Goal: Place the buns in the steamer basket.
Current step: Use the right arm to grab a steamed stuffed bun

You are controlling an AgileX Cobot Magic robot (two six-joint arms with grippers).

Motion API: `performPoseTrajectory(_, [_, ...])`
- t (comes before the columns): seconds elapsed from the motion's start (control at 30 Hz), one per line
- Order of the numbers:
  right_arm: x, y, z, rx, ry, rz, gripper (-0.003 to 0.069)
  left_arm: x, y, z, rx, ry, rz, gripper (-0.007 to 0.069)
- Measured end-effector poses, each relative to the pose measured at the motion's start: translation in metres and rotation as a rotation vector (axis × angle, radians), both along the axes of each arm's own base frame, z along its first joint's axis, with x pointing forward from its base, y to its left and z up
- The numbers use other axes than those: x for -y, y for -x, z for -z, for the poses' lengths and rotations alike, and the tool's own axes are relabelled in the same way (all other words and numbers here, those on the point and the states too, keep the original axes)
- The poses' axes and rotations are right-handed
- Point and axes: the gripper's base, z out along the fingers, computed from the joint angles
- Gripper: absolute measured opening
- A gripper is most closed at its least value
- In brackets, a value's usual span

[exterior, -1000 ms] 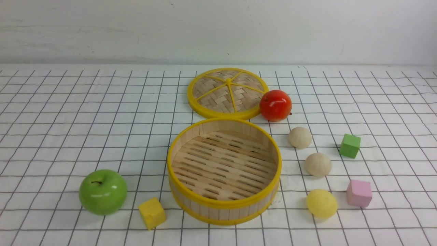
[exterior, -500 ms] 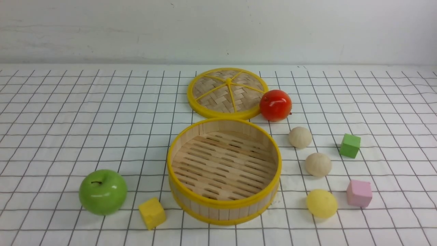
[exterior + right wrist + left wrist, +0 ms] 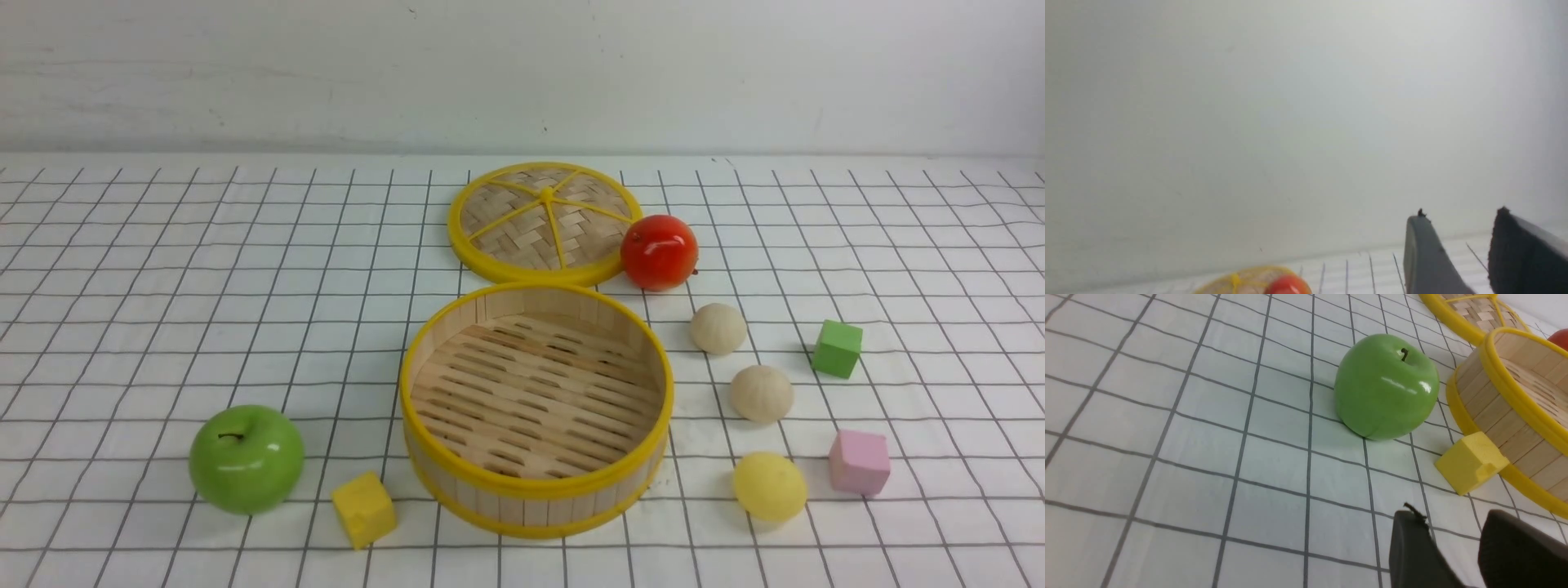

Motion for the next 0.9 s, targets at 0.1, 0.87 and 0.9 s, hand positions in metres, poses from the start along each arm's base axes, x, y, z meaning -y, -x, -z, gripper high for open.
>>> performPoseTrajectory(0.1, [0.000, 0.003, -0.014, 0.035, -0.028, -0.010, 0.0239, 0.000, 0.000, 0.000, 0.000, 0.000, 0.000, 0.0238])
performPoseTrajectory(0.87, [0.007, -0.144, -0.087, -0.998, -0.027, 0.062, 0.0239, 0.000, 0.000, 0.000, 0.000, 0.000, 0.000, 0.0238])
performPoseTrajectory(0.9, [0.005, -0.153, -0.077, -1.047, -0.061, 0.042, 0.0239, 0.000, 0.000, 0.000, 0.000, 0.000, 0.000, 0.0238])
